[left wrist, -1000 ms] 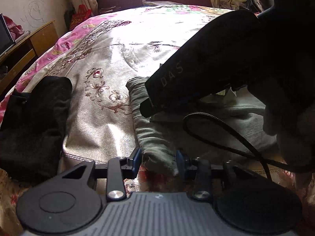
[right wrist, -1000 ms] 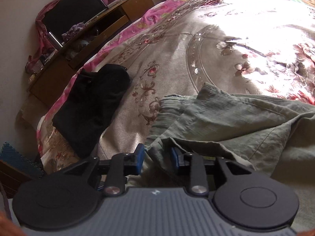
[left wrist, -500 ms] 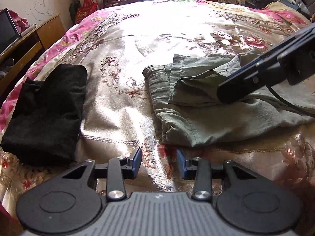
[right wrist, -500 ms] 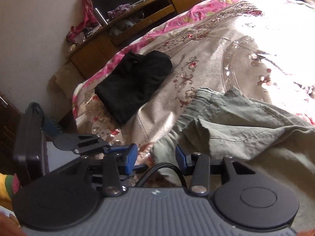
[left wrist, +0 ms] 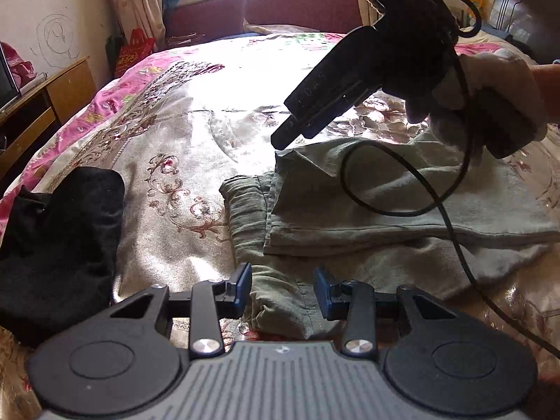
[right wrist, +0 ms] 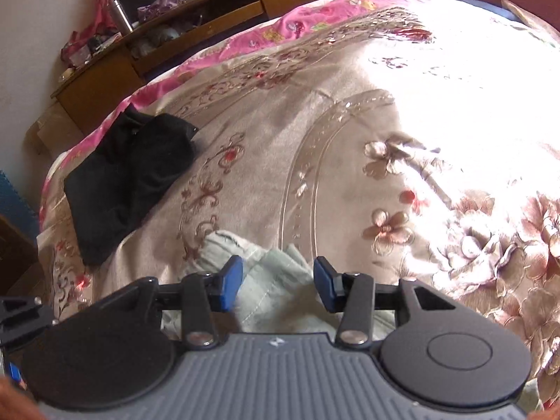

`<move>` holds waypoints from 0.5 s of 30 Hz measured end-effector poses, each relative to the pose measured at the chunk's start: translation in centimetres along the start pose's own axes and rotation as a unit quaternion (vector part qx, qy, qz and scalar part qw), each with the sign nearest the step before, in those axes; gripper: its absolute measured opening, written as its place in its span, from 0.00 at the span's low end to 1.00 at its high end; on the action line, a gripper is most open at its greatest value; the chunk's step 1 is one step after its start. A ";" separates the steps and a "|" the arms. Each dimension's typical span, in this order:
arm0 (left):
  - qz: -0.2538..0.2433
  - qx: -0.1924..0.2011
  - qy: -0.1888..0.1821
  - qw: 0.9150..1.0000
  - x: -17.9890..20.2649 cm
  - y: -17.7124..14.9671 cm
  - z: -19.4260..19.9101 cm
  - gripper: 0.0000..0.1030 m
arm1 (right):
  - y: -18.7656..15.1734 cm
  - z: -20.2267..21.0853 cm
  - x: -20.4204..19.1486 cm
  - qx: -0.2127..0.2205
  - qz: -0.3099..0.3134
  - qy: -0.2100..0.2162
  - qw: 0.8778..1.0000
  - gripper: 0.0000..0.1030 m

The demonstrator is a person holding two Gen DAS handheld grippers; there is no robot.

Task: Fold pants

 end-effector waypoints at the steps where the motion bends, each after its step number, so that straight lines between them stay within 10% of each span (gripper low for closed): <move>1: -0.001 0.002 0.002 1.000 0.0 0.1 0.0 0.51 | 0.0 0.9 -0.4 0.008 0.007 0.001 1.000 0.46; 9: 0.042 -0.030 0.003 0.999 -0.8 -1.9 0.3 0.52 | -8.5 2.3 -8.5 -0.060 0.165 0.036 0.984 0.47; 15: 0.028 -0.042 0.012 0.999 -1.0 -2.9 1.0 0.52 | -9.6 -1.6 -9.3 -0.035 0.233 -0.046 0.971 0.47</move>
Point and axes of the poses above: each gripper's, at about its wrist camera, not at the fingertips, and z roughly against the way its jaws point, x to its right, y to its top, the point moved 9 cm from there along -z, roughly the way its jaws point, and after that the axes turned 2 degrees about y, right-handed, at the moved point
